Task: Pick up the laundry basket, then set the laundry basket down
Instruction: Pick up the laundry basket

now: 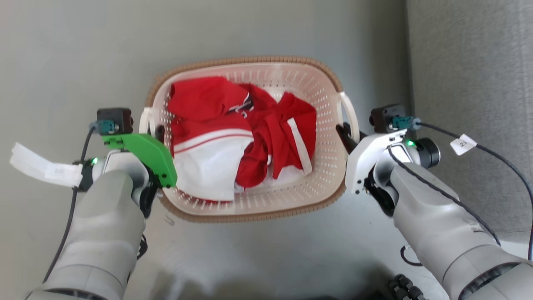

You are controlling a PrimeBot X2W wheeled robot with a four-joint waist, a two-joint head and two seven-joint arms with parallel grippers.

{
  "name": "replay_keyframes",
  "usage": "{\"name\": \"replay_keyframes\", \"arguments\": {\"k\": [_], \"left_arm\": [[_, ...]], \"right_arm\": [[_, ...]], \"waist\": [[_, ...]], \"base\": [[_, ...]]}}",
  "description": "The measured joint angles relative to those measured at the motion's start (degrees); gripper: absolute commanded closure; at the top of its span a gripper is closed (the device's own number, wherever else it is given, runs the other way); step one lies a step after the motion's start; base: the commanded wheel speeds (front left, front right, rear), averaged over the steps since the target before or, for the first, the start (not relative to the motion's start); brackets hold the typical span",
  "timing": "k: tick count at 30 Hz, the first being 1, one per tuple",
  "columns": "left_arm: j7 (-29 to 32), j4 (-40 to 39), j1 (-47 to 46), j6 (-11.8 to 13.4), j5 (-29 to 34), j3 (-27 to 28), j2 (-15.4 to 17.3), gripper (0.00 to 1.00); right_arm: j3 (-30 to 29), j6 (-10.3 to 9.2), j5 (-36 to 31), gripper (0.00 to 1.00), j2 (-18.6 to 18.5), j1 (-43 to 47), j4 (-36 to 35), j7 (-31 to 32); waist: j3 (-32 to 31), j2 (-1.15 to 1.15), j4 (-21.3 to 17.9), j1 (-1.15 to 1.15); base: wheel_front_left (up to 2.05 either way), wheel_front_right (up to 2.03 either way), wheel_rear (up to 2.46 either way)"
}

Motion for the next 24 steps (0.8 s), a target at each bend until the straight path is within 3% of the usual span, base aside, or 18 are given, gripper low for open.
{"name": "replay_keyframes", "arguments": {"k": [24], "left_arm": [[5.5, 0.1, 9.2, 0.0, -4.8, -2.1, -0.7, 1.00]], "right_arm": [[4.9, 0.00, 6.7, 1.00, -0.3, 7.5, 0.6, 4.4]], "waist": [[-14.9, 0.00, 0.0, 0.00]], "base": [[0.00, 0.00, 0.00]]}}
